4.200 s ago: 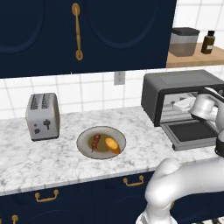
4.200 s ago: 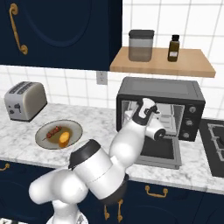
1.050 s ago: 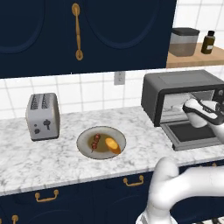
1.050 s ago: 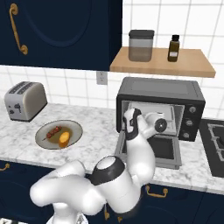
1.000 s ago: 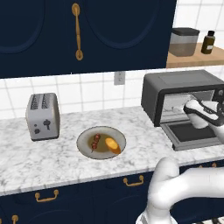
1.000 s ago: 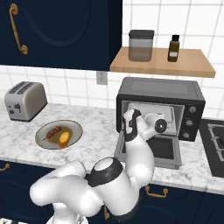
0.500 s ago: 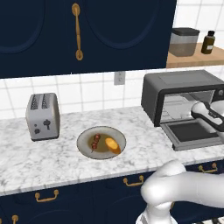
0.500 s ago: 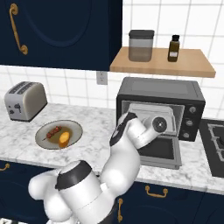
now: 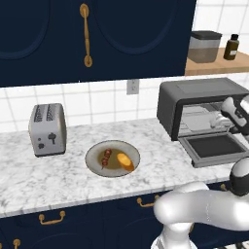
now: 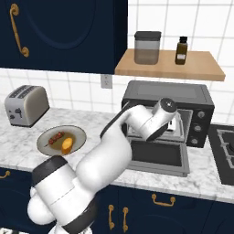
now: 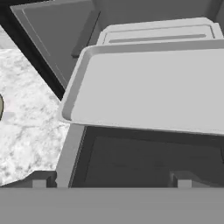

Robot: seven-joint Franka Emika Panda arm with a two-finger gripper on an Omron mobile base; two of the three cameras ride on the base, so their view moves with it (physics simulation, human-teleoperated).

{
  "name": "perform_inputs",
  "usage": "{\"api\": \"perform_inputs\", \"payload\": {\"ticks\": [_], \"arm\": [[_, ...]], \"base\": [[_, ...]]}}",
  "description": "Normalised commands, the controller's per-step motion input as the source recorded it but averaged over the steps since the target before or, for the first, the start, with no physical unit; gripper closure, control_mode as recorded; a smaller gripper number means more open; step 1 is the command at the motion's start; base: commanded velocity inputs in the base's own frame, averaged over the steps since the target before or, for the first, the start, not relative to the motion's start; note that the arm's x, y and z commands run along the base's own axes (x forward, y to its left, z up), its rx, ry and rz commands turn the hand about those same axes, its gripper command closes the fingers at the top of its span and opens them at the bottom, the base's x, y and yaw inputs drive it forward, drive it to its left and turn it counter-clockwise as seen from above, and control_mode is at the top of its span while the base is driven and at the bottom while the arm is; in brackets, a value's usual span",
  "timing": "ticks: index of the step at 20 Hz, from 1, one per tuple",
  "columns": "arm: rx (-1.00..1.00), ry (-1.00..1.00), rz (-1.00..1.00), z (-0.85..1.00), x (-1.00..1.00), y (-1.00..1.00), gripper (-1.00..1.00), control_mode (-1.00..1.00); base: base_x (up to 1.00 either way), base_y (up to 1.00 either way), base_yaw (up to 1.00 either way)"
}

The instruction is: Pick up the kebab skewer and baguette bread, and place them inside the toaster oven. Close the toaster oven door and start by setting the timer.

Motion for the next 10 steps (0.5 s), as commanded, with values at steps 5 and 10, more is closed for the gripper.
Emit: {"api": "perform_inputs", "payload": {"ticks": [5,10], "arm": [[0.0,0.1,0.0,0.27,-0.88,0.57,-1.0,-1.0],[0.0,0.07,0.0,0.02,-0.52,1.0,-1.0,-1.0]], "base": [[0.0,0.0,0.0],[0.0,0.0,0.0]]}}
